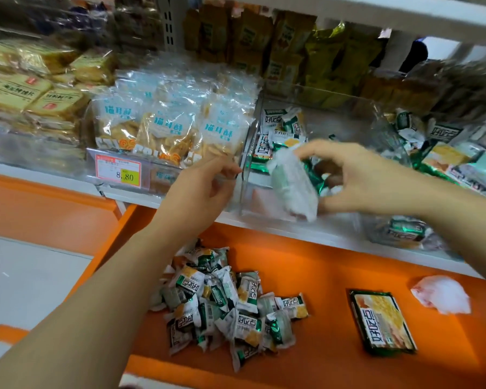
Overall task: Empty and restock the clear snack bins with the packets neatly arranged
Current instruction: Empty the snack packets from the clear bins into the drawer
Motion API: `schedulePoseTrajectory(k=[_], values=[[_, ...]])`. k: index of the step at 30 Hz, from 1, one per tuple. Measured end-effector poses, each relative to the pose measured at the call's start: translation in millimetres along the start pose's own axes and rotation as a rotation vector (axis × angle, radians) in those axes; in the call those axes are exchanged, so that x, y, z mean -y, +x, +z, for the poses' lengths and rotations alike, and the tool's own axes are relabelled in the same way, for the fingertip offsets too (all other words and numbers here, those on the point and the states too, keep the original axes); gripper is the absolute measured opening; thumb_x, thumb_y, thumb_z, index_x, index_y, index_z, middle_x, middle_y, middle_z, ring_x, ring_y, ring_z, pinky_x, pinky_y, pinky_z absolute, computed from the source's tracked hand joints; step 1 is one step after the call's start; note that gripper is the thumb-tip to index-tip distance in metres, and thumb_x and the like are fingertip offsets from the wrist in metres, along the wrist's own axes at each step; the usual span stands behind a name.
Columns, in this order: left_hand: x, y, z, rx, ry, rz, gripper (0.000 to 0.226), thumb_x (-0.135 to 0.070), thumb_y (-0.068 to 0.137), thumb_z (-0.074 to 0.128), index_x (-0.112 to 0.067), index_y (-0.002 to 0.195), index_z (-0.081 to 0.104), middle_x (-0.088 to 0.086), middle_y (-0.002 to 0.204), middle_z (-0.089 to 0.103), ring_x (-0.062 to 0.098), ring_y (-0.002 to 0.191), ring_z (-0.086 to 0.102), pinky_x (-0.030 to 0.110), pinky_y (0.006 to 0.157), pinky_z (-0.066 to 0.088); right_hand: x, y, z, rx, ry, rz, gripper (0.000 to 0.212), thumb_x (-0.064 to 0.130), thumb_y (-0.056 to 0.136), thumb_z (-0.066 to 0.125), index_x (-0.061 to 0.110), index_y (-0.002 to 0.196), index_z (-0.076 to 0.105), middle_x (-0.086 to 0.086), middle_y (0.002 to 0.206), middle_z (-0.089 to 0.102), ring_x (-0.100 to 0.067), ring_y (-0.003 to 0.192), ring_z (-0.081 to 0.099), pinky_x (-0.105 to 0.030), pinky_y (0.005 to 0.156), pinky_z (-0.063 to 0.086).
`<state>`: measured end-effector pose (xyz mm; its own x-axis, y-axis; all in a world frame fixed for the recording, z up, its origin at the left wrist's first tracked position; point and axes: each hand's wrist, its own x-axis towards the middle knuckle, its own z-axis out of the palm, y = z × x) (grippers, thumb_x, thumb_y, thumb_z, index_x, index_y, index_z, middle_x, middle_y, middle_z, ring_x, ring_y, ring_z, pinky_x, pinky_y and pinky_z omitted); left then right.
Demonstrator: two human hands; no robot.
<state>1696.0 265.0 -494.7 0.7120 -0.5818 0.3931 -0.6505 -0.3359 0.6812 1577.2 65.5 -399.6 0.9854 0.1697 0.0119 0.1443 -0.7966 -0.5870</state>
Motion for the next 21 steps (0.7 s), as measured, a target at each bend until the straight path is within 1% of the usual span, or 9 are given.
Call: schedulePoseTrajectory(k=[3, 5, 7, 10, 13, 15, 17, 18, 21], values=[[4, -8, -3, 0.036, 0.067, 0.030, 0.027, -0.010, 0.093, 0.056, -0.017, 0.119, 0.063, -0.010, 0.107, 0.054, 0.008, 0.082, 0.059, 0.005, 0.071, 0.043, -12, -18, 52, 0.252, 0.146, 0.100, 0.051, 0.035, 0.064, 0.077, 0.042, 0.111, 0.058, 0.020, 0.110, 0.058, 0.000, 0.103, 0.057, -0.016, 0.085, 0.047], [4, -12, -3, 0.058, 0.092, 0.065, 0.029, -0.008, 0.092, 0.057, -0.017, 0.119, 0.063, -0.009, 0.111, 0.053, 0.010, 0.089, 0.058, 0.003, 0.075, 0.041, -36, -19, 101, 0.382, -0.013, 0.159, 0.050, 0.032, 0.070, 0.079, 0.036, 0.115, 0.056, 0.014, 0.108, 0.054, -0.007, 0.099, 0.053, -0.022, 0.080, 0.044], [4, -14, -3, 0.067, 0.108, 0.078, 0.029, -0.009, 0.092, 0.057, -0.017, 0.119, 0.062, -0.011, 0.112, 0.049, 0.014, 0.088, 0.060, 0.006, 0.076, 0.043, -64, -14, 148, 0.432, -0.140, 0.253, 0.058, 0.038, 0.073, 0.079, 0.032, 0.124, 0.052, 0.007, 0.107, 0.048, -0.012, 0.100, 0.047, -0.025, 0.079, 0.042], [3, -12, -2, 0.074, 0.127, 0.066, 0.031, -0.011, 0.093, 0.056, -0.019, 0.123, 0.060, -0.014, 0.113, 0.044, 0.018, 0.085, 0.061, 0.016, 0.076, 0.050, -90, -1, 195, 0.429, -0.140, 0.365, 0.063, 0.038, 0.079, 0.074, 0.029, 0.134, 0.045, 0.000, 0.117, 0.045, -0.018, 0.108, 0.045, -0.028, 0.083, 0.039], [5, -10, 0, 0.083, 0.121, 0.060, 0.032, -0.011, 0.093, 0.056, -0.021, 0.123, 0.059, -0.011, 0.115, 0.044, 0.008, 0.084, 0.058, 0.007, 0.075, 0.045, -95, 7, 206, 0.413, -0.053, 0.414, 0.071, 0.030, 0.086, 0.070, 0.028, 0.146, 0.033, -0.004, 0.141, 0.043, -0.021, 0.122, 0.045, -0.027, 0.092, 0.038], [6, -8, 1, 0.079, 0.112, 0.067, 0.030, -0.011, 0.093, 0.056, -0.021, 0.121, 0.060, -0.010, 0.114, 0.046, 0.007, 0.081, 0.056, 0.008, 0.073, 0.044, -89, 7, 198, 0.385, 0.032, 0.414, 0.070, 0.026, 0.088, 0.068, 0.030, 0.147, 0.030, -0.003, 0.144, 0.043, -0.018, 0.119, 0.051, -0.023, 0.089, 0.041], [6, -6, 3, 0.069, 0.109, 0.066, 0.029, -0.011, 0.093, 0.055, -0.021, 0.120, 0.061, -0.011, 0.113, 0.047, 0.010, 0.076, 0.057, 0.018, 0.071, 0.048, -77, 5, 180, 0.347, 0.109, 0.400, 0.066, 0.027, 0.088, 0.068, 0.031, 0.144, 0.034, 0.000, 0.142, 0.046, -0.013, 0.109, 0.058, -0.019, 0.082, 0.045], [6, -4, 4, 0.058, 0.109, 0.062, 0.028, -0.012, 0.093, 0.055, -0.021, 0.118, 0.061, -0.011, 0.112, 0.048, 0.008, 0.072, 0.057, 0.021, 0.069, 0.048, -69, 3, 168, 0.328, 0.119, 0.381, 0.062, 0.028, 0.087, 0.069, 0.031, 0.141, 0.038, 0.003, 0.137, 0.050, -0.009, 0.103, 0.061, -0.017, 0.079, 0.048], [3, 2, 6, -0.005, 0.116, 0.040, 0.026, -0.010, 0.093, 0.054, -0.019, 0.115, 0.063, -0.012, 0.105, 0.051, -0.004, 0.069, 0.052, 0.008, 0.064, 0.039, -36, -4, 119, 0.240, 0.152, 0.284, 0.046, 0.028, 0.085, 0.070, 0.032, 0.128, 0.053, 0.016, 0.116, 0.060, 0.000, 0.094, 0.064, -0.015, 0.079, 0.051]])
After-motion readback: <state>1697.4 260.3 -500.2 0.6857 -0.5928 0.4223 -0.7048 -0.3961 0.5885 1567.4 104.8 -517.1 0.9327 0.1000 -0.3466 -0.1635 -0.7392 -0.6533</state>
